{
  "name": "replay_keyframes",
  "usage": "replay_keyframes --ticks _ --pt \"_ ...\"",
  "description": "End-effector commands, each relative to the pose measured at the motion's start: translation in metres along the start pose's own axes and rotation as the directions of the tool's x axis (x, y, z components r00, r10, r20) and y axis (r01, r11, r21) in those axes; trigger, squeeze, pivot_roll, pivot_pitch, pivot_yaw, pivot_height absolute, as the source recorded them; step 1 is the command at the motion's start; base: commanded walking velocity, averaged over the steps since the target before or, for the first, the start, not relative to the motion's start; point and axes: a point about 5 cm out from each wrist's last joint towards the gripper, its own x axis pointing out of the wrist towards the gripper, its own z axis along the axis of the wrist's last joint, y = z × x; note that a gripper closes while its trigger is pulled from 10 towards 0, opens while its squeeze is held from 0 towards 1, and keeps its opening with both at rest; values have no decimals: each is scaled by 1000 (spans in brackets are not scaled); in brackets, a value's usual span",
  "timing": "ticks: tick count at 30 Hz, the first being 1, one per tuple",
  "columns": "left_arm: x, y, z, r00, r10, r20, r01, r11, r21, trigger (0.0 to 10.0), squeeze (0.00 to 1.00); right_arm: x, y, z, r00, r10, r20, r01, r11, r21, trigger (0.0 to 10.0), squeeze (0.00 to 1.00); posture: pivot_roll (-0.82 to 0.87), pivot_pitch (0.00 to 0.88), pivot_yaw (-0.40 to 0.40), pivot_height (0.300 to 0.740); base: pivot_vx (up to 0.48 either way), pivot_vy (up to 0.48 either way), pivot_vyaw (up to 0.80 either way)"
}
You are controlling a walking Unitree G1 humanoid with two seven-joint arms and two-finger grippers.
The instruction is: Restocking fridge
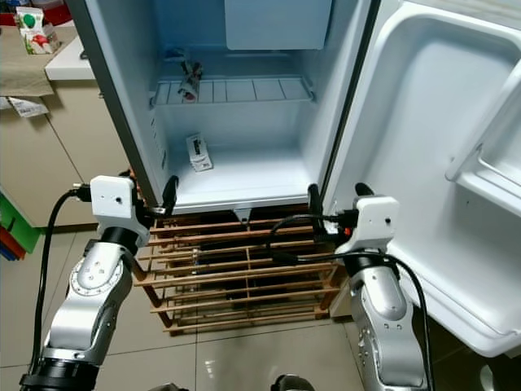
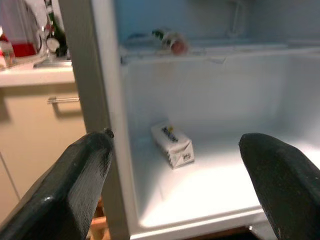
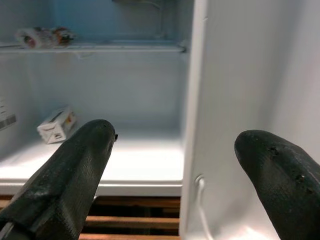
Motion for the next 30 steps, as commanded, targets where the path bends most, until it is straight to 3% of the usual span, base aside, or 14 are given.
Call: replay_keyframes --ticks 1,22,30 --pt "0 -2 5 1000 -5 19 5 1000 -2 10000 0 1 4 1 1000 22 6 -22 1000 -6 10000 157 -109 0 20 740 0 0 0" --pt "12 -4 9 1000 -1 16 1 1000 -12 10000 0 2 5 -1 998 68 -11 -68 997 -23 10000 153 -122 0 20 740 -344 0 0" --pt "19 -6 11 999 -36 29 37 999 -12 10000 0 -3 6 -5 998 63 -25 -64 998 -24 10000 153 -134 0 31 740 0 0 0"
